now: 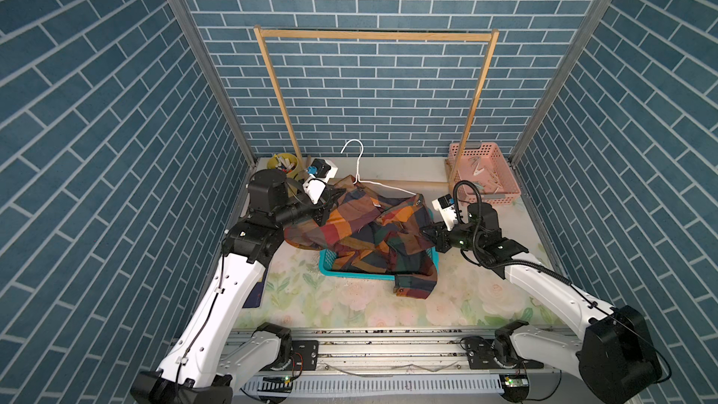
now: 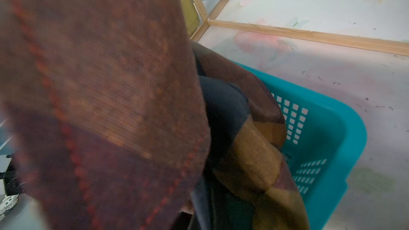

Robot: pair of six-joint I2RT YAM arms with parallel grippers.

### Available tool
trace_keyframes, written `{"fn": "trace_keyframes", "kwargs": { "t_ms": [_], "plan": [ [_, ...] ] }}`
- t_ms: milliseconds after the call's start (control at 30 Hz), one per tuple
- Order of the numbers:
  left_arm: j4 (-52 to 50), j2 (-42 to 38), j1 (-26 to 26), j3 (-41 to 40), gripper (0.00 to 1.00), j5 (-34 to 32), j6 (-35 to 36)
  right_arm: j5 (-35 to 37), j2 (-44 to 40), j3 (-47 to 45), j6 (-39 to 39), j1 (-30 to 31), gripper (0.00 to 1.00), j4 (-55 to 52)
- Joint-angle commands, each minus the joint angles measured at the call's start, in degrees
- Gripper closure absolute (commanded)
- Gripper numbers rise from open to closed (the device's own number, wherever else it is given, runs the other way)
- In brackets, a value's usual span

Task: Remove the clothespins securing long-sleeve shirts to the hanger
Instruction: Remove the long-sleeve shirt from the hanger.

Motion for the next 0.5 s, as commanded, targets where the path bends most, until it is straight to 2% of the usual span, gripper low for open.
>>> {"fn": "trace_keyframes", "kwargs": {
  "t_ms": [0, 100, 267, 400, 467],
  "plan": [
    [12.15, -2.99, 2.37, 1.83, 1.0, -5.74, -3.1, 4.74, -1.27, -3.64, 4.47, -0.38, 1.0, -3.47],
    [13.93, -3.52, 2.42, 1.19, 1.0, -5.79, -3.94, 5.55, -2.12, -4.79, 5.25, -0.38, 1.0, -2.99],
    [15.64, -5.38, 2.48, -0.3, 1.0, -8.58, -4.63, 6.86, -3.49, -6.15, 5.81, -0.38, 1.0, -3.45],
    [20.78, -7.23, 2.47, -2.64, 1.0, -10.86, -7.52, 5.69, -3.74, -7.77, 8.53, 0.21, 1.0, -1.1],
    [21.64, -7.76, 2.46, -3.12, 1.0, -12.15, -7.94, 7.49, -4.62, -8.61, 8.87, 0.67, 1.0, -1.36]
  ]
}}
